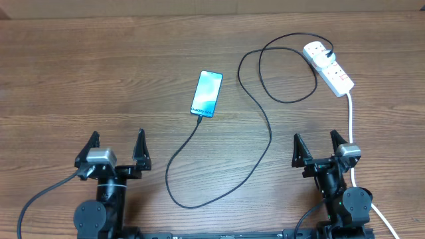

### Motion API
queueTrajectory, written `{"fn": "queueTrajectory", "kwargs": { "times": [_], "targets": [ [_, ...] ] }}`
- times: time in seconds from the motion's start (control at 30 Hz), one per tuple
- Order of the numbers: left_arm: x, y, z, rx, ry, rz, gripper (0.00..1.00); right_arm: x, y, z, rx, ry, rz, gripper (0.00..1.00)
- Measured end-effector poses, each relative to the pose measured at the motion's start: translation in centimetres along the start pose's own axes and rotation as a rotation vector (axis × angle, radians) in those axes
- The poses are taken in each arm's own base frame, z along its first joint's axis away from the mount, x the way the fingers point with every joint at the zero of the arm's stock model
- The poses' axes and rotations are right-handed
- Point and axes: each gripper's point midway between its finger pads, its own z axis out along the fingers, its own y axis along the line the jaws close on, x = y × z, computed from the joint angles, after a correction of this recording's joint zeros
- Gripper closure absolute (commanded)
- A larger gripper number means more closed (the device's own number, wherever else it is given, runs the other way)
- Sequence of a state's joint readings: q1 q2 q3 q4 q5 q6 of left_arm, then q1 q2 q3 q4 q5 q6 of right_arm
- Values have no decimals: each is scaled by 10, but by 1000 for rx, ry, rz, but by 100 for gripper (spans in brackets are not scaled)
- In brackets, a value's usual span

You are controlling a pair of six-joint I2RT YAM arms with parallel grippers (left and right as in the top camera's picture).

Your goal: Plug charger to phone and switch on socket

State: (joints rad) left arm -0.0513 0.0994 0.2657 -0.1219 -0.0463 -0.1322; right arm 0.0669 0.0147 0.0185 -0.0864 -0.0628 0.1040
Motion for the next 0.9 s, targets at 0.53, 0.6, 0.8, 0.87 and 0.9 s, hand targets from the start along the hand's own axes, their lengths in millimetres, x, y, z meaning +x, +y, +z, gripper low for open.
{"fn": "queueTrajectory", "kwargs": {
  "times": [0.53,0.6,0.8,0.87,0.9],
  "targets": [
    [38,23,3,-101,-19,-57,0,0,0,0,0,0,1,0],
    [41,24,4,-106,-21,-57,0,0,0,0,-1,0,0,0],
    [56,28,7,-120,-10,-56,0,0,0,0,0,0,1,0],
    [61,29,8,-124,-5,-58,0,0,0,0,0,0,0,0],
    [64,29,8,-125,3,-58,0,0,0,0,0,0,1,0]
  ]
}}
